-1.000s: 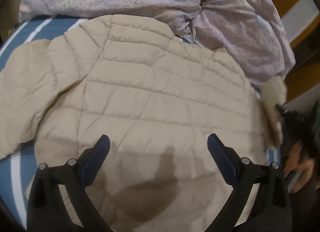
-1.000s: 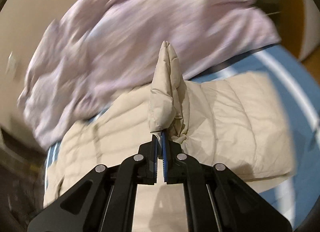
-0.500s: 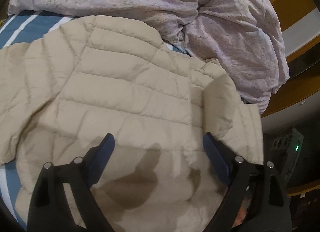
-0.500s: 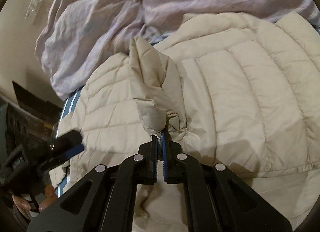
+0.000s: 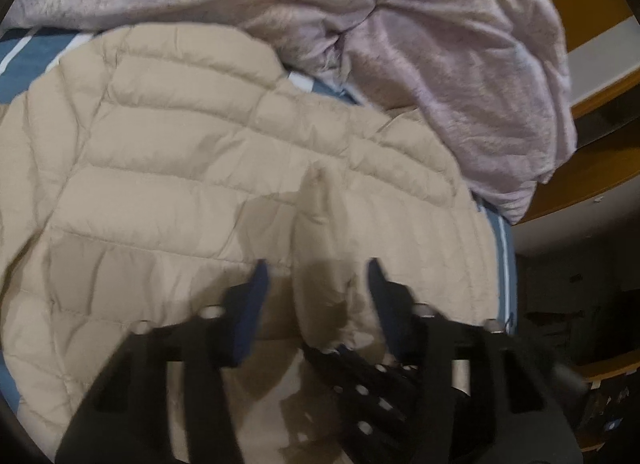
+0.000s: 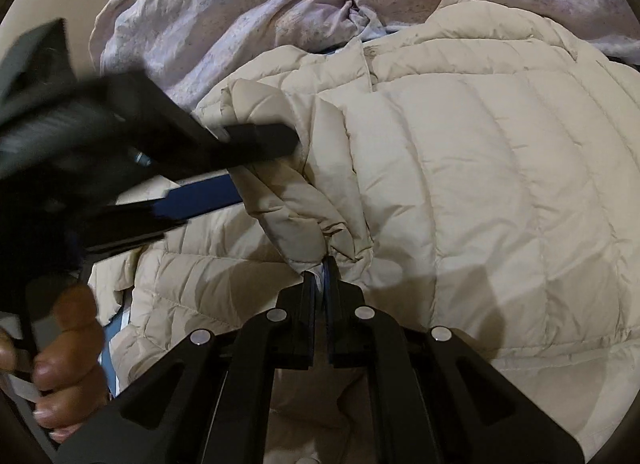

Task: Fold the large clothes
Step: 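Fold the held sleeve across the jacket back and release with the right gripper, then grasp the other sleeve cuff with the left gripper and lift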

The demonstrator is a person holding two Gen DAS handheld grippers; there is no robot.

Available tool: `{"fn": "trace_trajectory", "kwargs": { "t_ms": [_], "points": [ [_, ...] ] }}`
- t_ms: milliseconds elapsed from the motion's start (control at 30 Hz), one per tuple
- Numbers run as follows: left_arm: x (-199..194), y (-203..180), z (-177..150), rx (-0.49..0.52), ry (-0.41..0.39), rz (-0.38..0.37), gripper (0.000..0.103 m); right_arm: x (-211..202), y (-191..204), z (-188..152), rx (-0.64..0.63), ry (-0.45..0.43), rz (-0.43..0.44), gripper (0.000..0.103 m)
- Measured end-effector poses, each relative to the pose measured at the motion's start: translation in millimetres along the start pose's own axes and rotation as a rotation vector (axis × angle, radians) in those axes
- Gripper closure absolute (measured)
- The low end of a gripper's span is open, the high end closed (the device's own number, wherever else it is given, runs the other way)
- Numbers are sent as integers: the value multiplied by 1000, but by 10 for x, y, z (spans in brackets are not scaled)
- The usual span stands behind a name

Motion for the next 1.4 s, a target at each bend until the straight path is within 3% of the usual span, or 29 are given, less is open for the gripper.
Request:
{"fn": "trace_trajectory", "kwargs": {
  "t_ms": [33,133,267,400,567,700,800,900,967,1067,1400],
  "points": [
    [39,9,-7,0,6,6,84,14,7,-12,-1,2,-1,98],
    [126,72,-13,21,-5,71,94,-31,6,-51,-8,20,-1,89],
    [138,158,17,58,-37,140,96,-207,3,-43,-25,-23,-13,54],
    [122,269,50,90,-68,205,95,-463,-100,32,-77,-115,-113,49],
    [174,395,18,116,-80,263,85,-411,-400,-6,-87,-84,-259,49],
    [161,441,-15,133,-94,291,76,-296,-440,-76,-175,-47,-353,48],
    [13,516,-35,120,-104,295,66,-296,-425,-92,-191,-36,-370,45],
    [-235,695,-52,99,-131,291,60,-370,-409,-104,-161,-39,-362,33],
    [-413,912,-70,74,-147,304,58,-429,-380,-100,-140,-54,-355,22],
    [-682,1361,-138,27,-167,343,58,-527,-296,-131,-128,-77,-357,19],
    [-1366,3213,-707,-225,-175,533,58,-567,98,-466,-139,-77,-324,15]
  ]
}}
Point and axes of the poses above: each gripper's, at about its wrist camera, not at the fingertips, and x roughly the way its jaws point, y to its left, z to its top, the point moved 10 cm from there along x, roughly the way its jaws point, and after that the axes turned 14 degrees about z, right-handed, at the moved point
